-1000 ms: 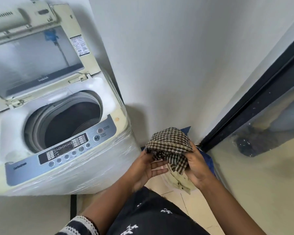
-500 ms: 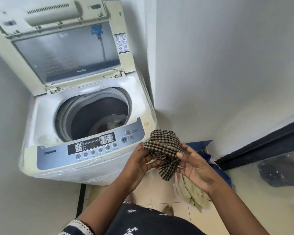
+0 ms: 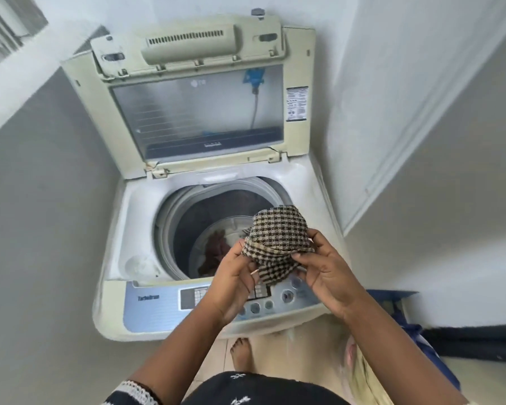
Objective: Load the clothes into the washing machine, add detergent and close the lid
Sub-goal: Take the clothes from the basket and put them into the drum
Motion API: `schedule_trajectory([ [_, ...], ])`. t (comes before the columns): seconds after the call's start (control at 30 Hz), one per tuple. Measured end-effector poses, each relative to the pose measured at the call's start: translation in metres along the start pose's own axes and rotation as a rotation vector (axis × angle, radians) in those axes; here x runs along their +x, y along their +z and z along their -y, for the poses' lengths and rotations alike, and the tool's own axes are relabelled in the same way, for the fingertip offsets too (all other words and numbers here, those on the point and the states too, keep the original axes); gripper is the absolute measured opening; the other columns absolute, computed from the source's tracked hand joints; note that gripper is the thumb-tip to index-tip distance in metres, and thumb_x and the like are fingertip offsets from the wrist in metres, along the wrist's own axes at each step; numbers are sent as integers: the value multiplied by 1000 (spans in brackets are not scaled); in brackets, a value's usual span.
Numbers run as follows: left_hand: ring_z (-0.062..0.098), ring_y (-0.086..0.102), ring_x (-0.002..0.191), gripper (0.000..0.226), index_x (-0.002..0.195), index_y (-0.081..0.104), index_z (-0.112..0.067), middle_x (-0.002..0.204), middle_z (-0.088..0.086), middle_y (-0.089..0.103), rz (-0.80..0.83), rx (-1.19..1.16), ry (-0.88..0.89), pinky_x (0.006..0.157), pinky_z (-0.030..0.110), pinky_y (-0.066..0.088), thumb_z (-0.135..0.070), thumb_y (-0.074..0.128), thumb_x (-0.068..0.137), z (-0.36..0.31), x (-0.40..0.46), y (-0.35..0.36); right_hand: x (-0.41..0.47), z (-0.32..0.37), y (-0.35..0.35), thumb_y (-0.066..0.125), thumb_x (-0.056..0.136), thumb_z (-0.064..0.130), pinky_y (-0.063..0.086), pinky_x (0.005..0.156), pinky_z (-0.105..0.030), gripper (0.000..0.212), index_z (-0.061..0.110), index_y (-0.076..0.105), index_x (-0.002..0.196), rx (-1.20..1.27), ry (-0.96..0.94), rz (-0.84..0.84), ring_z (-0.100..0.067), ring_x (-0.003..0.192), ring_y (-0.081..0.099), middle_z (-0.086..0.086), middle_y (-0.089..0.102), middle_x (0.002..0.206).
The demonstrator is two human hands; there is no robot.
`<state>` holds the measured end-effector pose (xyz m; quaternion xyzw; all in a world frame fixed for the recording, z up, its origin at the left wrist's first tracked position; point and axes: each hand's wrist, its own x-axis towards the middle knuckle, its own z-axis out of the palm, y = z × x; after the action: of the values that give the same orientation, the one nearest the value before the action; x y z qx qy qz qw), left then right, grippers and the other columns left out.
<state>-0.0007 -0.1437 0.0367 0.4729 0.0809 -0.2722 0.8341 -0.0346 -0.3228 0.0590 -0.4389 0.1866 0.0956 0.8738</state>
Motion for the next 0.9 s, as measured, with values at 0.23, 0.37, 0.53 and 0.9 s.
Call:
schedule_trajectory([
  [0.23, 22, 64, 88, 17, 82, 52, -11, 93, 15, 65, -335, 153, -77, 69, 33, 59, -4, 55, 98, -24, 44, -69, 81, -39, 30, 59, 92, -4, 54, 87, -45, 39, 18, 49, 123, -290, 176, -185, -26, 106, 64, -8, 65, 119],
  [0.37, 30, 66, 96, 14, 85, 51, -9, 96, 19, 66, -404, 149, -178, 83, 46, 59, -3, 59, 95, -23, 55, -97, 109, -68, 36, 62, 94, 3, 51, 99, -53, 38, 17, 49, 126, -461, 271, -210, -26, 110, 64, -8, 65, 121],
  [0.53, 28, 65, 101, 8, 100, 51, -9, 107, 16, 65, -495, 237, -288, 81, 38, 56, -6, 57, 96, -26, 65, -122, 123, -83, 44, 65, 93, 12, 51, 100, -41, 42, 16, 51, 133, -666, 316, -179, -20, 107, 66, -5, 67, 118],
  [0.9, 17, 58, 98, 10, 105, 60, -12, 107, 7, 59, -460, 415, -295, 93, 39, 51, -17, 61, 96, -21, 65, -131, 123, -94, 43, 62, 95, 18, 54, 91, -38, 32, 22, 58, 126, -948, 188, -175, -14, 95, 68, 7, 70, 102],
])
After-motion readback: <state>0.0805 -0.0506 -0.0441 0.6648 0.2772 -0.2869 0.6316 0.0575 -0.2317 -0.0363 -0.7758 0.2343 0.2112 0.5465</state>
